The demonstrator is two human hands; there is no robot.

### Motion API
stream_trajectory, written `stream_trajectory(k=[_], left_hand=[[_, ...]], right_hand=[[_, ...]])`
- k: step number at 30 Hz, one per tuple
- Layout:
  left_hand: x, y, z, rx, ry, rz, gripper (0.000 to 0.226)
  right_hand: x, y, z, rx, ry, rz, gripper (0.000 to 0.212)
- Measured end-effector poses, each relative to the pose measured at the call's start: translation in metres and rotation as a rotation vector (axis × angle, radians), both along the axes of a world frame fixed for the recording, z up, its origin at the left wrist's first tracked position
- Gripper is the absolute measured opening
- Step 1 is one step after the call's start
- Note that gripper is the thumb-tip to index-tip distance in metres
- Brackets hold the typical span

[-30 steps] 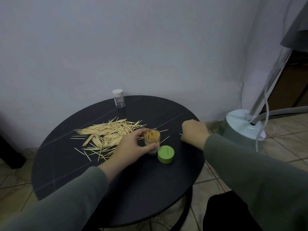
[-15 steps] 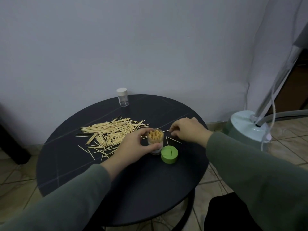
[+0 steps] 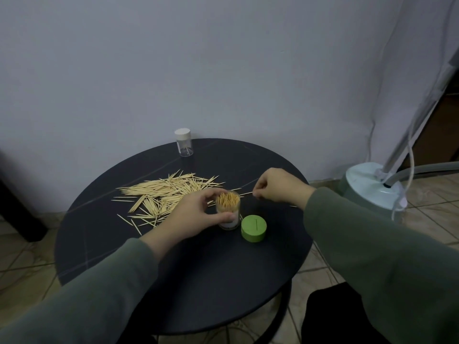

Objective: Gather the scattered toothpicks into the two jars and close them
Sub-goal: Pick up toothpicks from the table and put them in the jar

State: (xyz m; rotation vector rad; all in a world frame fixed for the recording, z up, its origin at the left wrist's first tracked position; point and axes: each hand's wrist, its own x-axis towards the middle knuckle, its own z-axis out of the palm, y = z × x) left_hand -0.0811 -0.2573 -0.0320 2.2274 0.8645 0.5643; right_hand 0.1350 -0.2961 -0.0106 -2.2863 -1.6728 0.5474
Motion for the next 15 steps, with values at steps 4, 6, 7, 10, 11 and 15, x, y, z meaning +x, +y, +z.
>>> stream_trajectory(k=[4, 6, 7, 10, 11, 15], left_hand=[[-0.006, 0.012, 0.003, -0.017, 0.069, -0.023, 0.052], [-0.011, 0.018, 0.004, -0.018, 0.093, -0.008, 0.050], [-0.014, 0.020, 0.004, -0.020, 0.105, 0.002, 0.048], [-0.018, 0.024, 0.004, -0.052, 0.088, -0.002, 0.046], [-0.019, 0.025, 0.004, -0.060, 0.082, -0.001, 0.046], [-0.016, 0.022, -0.001, -0.065, 0.061, 0.031, 0.047]], right_hand=[[-0.001, -0.003, -0.003, -0.087, -0.020, 0.051, 0.024], [-0.011, -0.004, -0.004, -0.100, -0.032, 0.085, 0.035], [-0.015, -0.004, -0.005, -0.090, -0.052, 0.099, 0.039], [-0.026, 0.001, -0.009, -0.041, -0.132, 0.141, 0.039], [-0.029, 0.003, -0.010, -0.028, -0.142, 0.156, 0.035], [-0.034, 0.010, -0.011, -0.026, -0.146, 0.215, 0.017]])
